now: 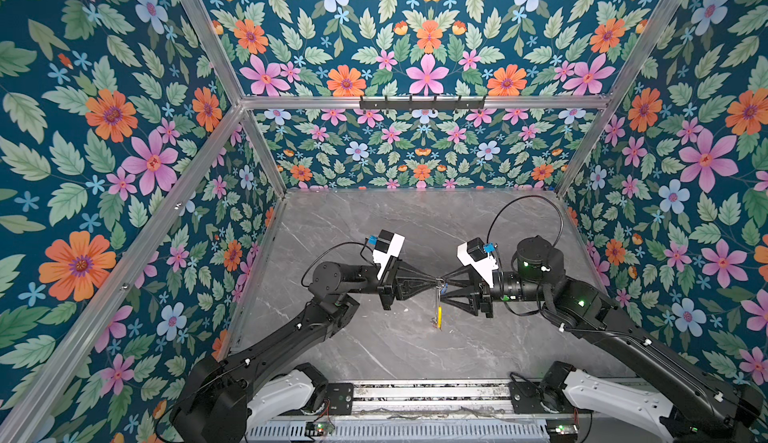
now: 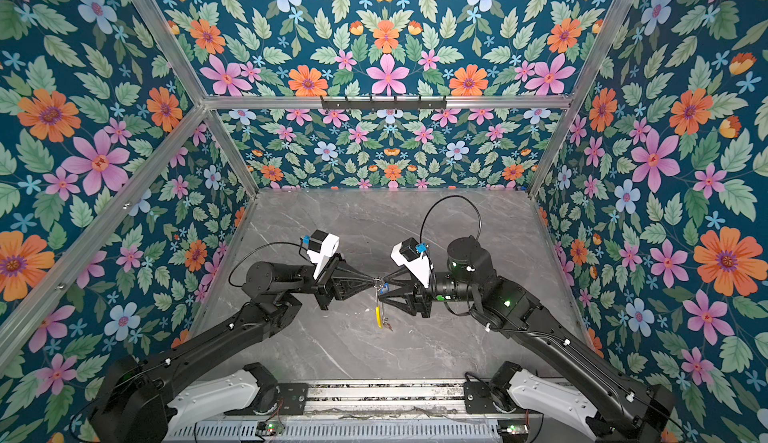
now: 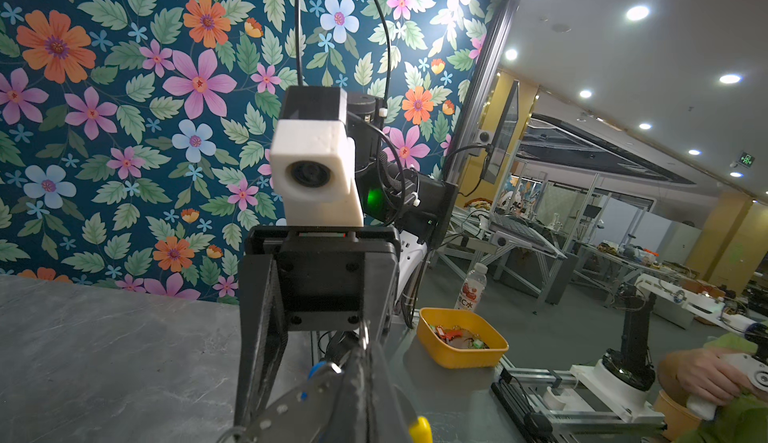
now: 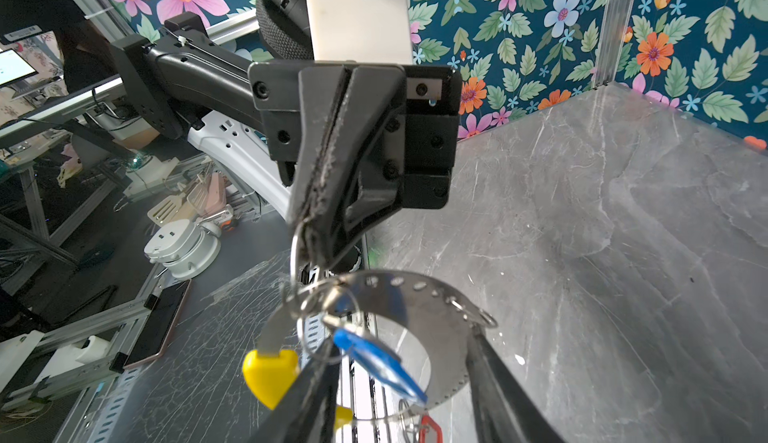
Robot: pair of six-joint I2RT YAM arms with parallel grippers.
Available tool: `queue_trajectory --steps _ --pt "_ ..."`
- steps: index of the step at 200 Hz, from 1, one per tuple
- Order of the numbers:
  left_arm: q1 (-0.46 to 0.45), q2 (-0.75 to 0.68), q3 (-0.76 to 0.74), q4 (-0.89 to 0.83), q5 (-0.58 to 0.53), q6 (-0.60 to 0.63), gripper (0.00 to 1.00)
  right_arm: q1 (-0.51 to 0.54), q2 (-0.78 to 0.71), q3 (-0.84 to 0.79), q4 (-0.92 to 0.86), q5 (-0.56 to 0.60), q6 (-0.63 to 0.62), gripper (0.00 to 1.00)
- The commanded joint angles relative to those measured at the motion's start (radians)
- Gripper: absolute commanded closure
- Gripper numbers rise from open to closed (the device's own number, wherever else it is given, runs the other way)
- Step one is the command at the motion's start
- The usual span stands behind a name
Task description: Remove the keys from the keyring
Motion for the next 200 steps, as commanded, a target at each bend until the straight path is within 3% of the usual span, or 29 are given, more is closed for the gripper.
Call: queue_trajectory --steps 1,133,200 --pt "0.000 0.001 -0.002 0.059 -0.014 -0.012 1.00 0.001 0.006 0.012 0.044 -0.004 -0.004 0.54" --pt "0.001 -0.014 -0.009 0.061 -0.064 0.006 1.00 0.000 0.007 -0.007 0.043 -0.069 0.009 1.00" --pt "0.001 -0.007 -0.019 0.127 -0.096 -0.017 1.00 0.026 0.060 0.004 0.021 -0.108 -0.001 1.00"
